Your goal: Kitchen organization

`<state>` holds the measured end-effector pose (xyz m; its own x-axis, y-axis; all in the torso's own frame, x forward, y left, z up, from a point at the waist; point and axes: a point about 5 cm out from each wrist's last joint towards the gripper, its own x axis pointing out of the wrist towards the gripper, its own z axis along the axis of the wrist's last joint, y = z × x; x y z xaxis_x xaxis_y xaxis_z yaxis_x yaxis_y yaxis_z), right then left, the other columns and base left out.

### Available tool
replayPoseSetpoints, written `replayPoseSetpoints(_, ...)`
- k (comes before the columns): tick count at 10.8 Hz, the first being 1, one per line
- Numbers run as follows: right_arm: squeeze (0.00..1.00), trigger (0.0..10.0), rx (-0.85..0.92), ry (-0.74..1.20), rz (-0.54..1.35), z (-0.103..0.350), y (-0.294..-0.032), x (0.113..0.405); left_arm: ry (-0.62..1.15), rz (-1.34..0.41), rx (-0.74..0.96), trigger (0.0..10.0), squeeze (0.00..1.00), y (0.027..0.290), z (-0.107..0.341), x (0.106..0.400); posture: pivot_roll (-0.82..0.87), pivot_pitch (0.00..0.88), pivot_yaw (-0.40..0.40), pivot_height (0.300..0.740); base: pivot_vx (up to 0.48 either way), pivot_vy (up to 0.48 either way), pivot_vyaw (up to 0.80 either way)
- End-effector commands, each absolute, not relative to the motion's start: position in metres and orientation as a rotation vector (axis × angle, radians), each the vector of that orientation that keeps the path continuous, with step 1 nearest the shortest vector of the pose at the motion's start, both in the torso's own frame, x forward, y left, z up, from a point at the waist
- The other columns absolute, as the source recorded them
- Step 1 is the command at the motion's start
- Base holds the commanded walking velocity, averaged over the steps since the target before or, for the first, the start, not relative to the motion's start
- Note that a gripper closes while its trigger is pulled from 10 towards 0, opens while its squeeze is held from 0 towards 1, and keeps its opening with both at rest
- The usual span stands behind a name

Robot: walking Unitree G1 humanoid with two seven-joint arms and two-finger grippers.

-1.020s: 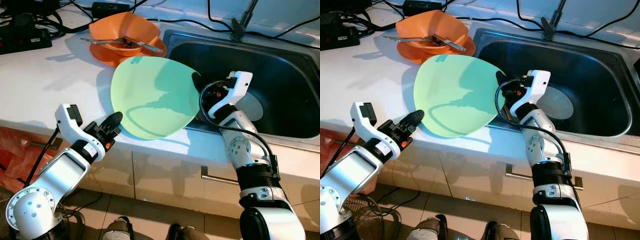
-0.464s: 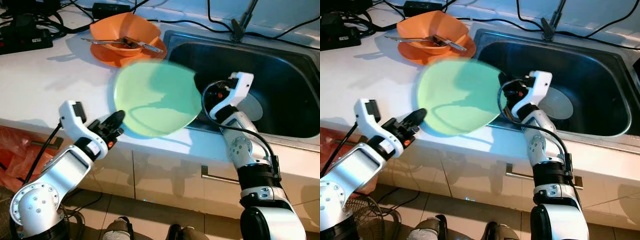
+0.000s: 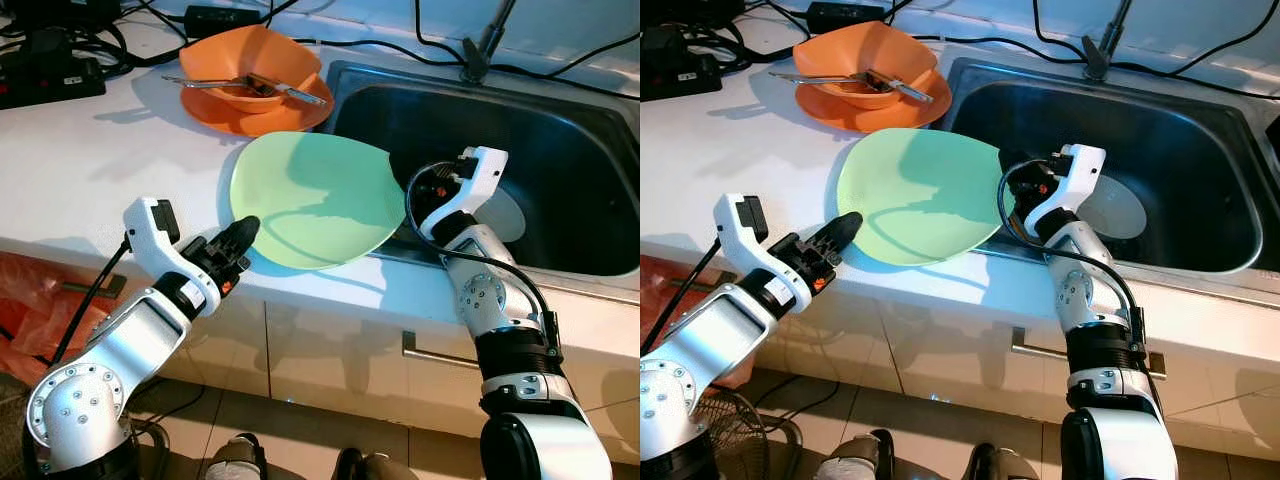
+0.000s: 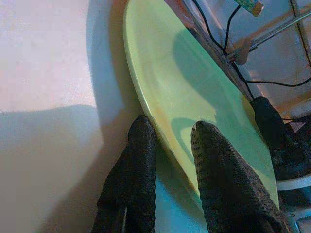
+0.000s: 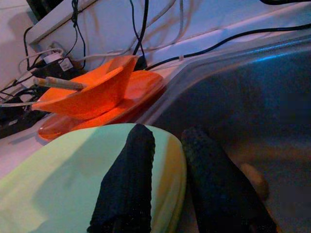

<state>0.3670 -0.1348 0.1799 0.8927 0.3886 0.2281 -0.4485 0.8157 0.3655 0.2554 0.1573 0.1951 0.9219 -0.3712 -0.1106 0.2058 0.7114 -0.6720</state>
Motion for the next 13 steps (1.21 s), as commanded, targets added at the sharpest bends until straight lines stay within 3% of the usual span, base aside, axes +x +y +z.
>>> replayPoseSetpoints(1,0.00,10.0,0.439,-0.156,0.447,0.186,-0.135,0.370,0.313,-0.318,-0.698,10.0,0.00,0.155,0.183,0.255,0.15,0.175,-0.082,0.740,0.000,0.000,0.00)
replayPoseSetpoints(3,0.00,10.0,0.448,-0.154,0.437,0.187,-0.137,0.370,0.314,-0.313,-0.696,10.0,0.00,0.155,0.182,0.254,0.15,0.175,-0.083,0.740,0.000,0.000,0.00)
replayPoseSetpoints(4,0.00,0.0,0.454,-0.154,0.435,0.187,-0.137,0.370,0.313,-0.314,-0.696,10.0,0.00,0.155,0.182,0.254,0.15,0.175,-0.083,0.740,0.000,0.000,0.00)
replayPoseSetpoints(10,0.00,0.0,0.477,-0.156,0.400,0.189,-0.147,0.373,0.309,-0.314,-0.697,10.0,0.00,0.155,0.182,0.255,0.15,0.175,-0.083,0.740,0.000,0.000,0.00)
replayPoseSetpoints(11,0.00,2.3,0.471,-0.148,0.406,0.188,-0.146,0.373,0.309,-0.315,-0.697,10.0,0.00,0.155,0.182,0.255,0.15,0.174,-0.083,0.740,0.000,0.000,0.00)
replayPoseSetpoints(12,0.00,10.0,0.462,-0.141,0.401,0.187,-0.145,0.373,0.309,-0.316,-0.697,10.0,0.00,0.155,0.181,0.255,0.15,0.174,-0.082,0.740,0.000,0.000,0.00)
replayPoseSetpoints(13,0.00,10.0,0.455,-0.137,0.397,0.186,-0.147,0.374,0.308,-0.316,-0.696,10.0,0.00,0.155,0.181,0.255,0.15,0.172,-0.082,0.740,0.000,0.000,0.00)
